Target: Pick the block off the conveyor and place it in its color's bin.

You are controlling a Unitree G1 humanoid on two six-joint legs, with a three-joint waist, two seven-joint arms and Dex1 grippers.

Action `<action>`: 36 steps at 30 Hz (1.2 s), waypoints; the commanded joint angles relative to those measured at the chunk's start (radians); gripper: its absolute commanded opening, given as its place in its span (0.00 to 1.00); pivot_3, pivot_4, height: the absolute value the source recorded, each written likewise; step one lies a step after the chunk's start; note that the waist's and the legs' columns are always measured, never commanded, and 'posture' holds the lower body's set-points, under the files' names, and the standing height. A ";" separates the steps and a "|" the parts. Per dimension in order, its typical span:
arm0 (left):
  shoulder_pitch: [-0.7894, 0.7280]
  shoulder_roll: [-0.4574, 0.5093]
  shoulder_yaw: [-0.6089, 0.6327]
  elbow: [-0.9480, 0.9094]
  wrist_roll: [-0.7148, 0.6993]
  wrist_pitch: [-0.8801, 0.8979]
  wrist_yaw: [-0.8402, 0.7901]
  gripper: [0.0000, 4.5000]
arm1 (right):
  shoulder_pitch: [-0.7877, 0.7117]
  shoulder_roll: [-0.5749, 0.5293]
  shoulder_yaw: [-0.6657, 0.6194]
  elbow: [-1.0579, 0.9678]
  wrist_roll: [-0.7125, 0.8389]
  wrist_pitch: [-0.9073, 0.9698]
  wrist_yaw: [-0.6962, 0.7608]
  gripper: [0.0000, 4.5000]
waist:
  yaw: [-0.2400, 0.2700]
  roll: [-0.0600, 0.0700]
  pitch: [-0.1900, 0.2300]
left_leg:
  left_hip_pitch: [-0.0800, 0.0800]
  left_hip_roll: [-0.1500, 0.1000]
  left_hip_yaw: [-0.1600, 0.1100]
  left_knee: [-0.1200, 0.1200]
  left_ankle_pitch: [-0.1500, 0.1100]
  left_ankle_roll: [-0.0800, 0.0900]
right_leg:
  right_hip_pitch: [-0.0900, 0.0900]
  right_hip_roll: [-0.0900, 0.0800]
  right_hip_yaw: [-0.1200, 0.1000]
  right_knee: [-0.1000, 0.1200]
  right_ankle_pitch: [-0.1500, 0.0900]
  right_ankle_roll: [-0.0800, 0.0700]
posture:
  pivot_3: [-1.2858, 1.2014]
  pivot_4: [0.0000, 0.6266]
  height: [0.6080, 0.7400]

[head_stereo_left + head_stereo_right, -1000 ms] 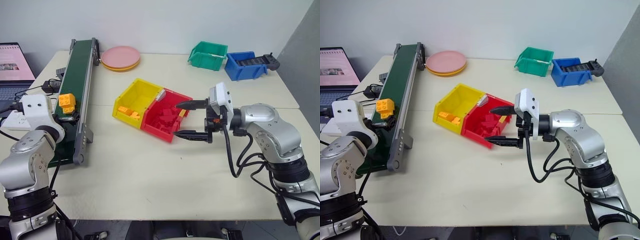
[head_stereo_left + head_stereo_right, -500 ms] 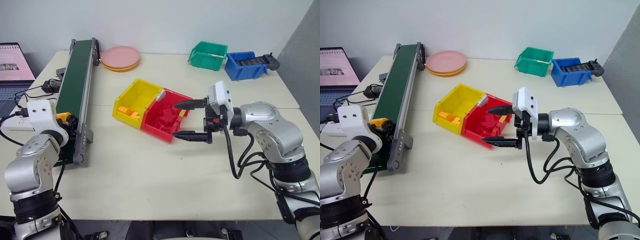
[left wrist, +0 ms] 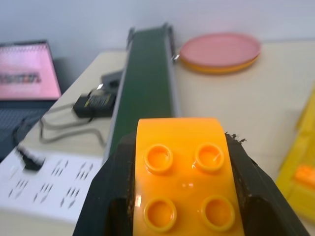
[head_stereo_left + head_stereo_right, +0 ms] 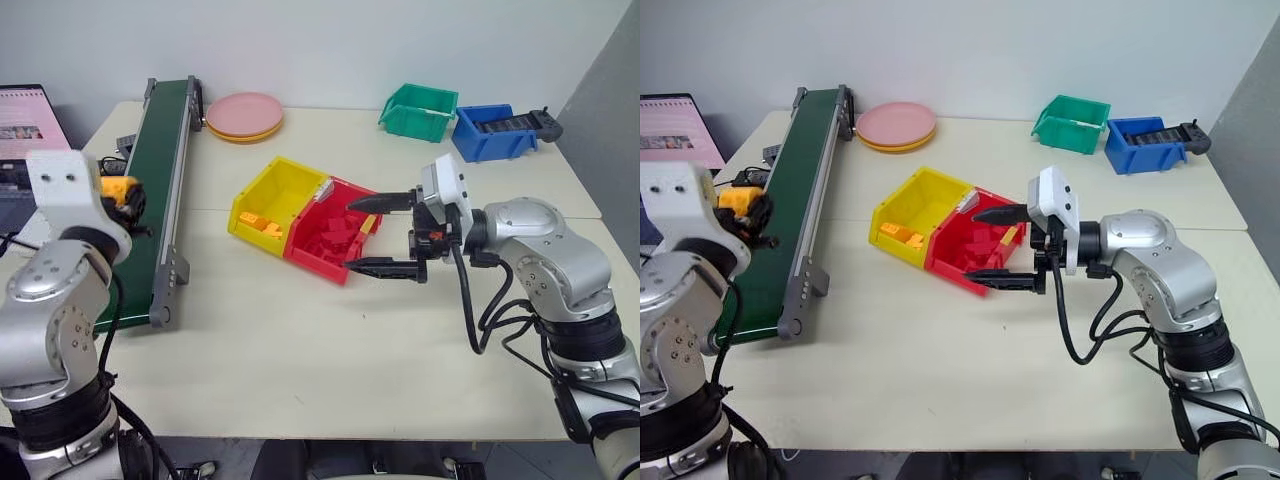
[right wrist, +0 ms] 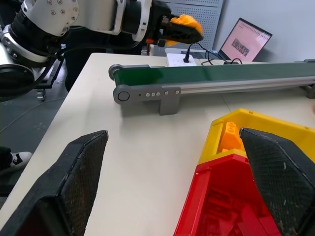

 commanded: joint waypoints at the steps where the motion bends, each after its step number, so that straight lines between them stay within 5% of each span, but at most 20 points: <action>1: -0.121 0.008 -0.185 0.148 0.027 -0.104 -0.121 0.34 | -0.014 -0.041 -0.051 -0.068 0.008 0.009 -0.015 1.00 | 0.007 0.000 0.000 | 0.000 0.000 0.000 0.000 0.000 0.000 | 0.000 0.000 0.000 0.000 0.000 0.000 | 0.52 0.24 1.00; 9: -0.294 -0.056 -0.373 0.515 0.115 -0.331 -0.282 0.34 | 0.001 -0.098 -0.055 -0.117 -0.026 0.097 -0.123 1.00 | 0.003 0.000 0.000 | -0.001 0.001 0.004 -0.001 0.001 -0.002 | -0.003 0.001 0.003 0.000 0.000 0.000 | 0.52 0.24 1.00; 16: -0.359 -0.085 -0.407 0.697 0.197 -0.476 -0.315 0.34 | -0.002 -0.081 -0.093 -0.129 -0.025 0.134 -0.222 1.00 | 0.003 0.000 0.000 | -0.021 0.001 0.005 0.011 0.002 -0.004 | -0.021 0.001 0.004 0.009 0.000 0.000 | 0.52 0.24 1.00; 19: -0.364 -0.100 -0.388 0.718 0.180 -0.487 -0.340 0.52 | 0.013 -0.085 -0.099 -0.133 -0.036 0.135 -0.243 1.00 | 0.007 0.000 0.000 | -0.020 0.000 0.006 0.012 0.001 -0.001 | -0.021 0.000 0.004 0.011 0.000 0.000 | 0.52 0.24 1.00; 27: -0.322 -0.062 -0.377 0.595 0.177 -0.462 -0.394 0.89 | 0.012 -0.082 -0.088 -0.114 -0.050 0.112 -0.255 1.00 | 0.007 0.000 0.000 | -0.019 0.001 0.005 0.013 0.000 0.000 | -0.020 0.001 0.004 0.014 0.000 0.000 | 0.52 0.24 1.00; 32: -0.300 -0.022 -0.353 0.499 0.184 -0.414 -0.373 0.89 | 0.014 -0.083 -0.079 -0.100 -0.062 0.087 -0.246 1.00 | 0.007 0.000 0.000 | -0.018 0.001 0.005 0.013 0.000 0.000 | -0.020 0.001 0.004 0.014 0.000 0.000 | 0.52 0.24 1.00; 36: -0.114 0.066 -0.251 0.219 0.136 -0.366 -0.401 0.89 | 0.056 -0.069 -0.071 -0.095 -0.086 -0.034 -0.212 1.00 | -0.004 0.000 0.000 | -0.018 0.001 0.005 0.012 0.000 0.000 | -0.020 0.001 0.005 0.014 0.000 0.000 | 0.52 0.24 1.00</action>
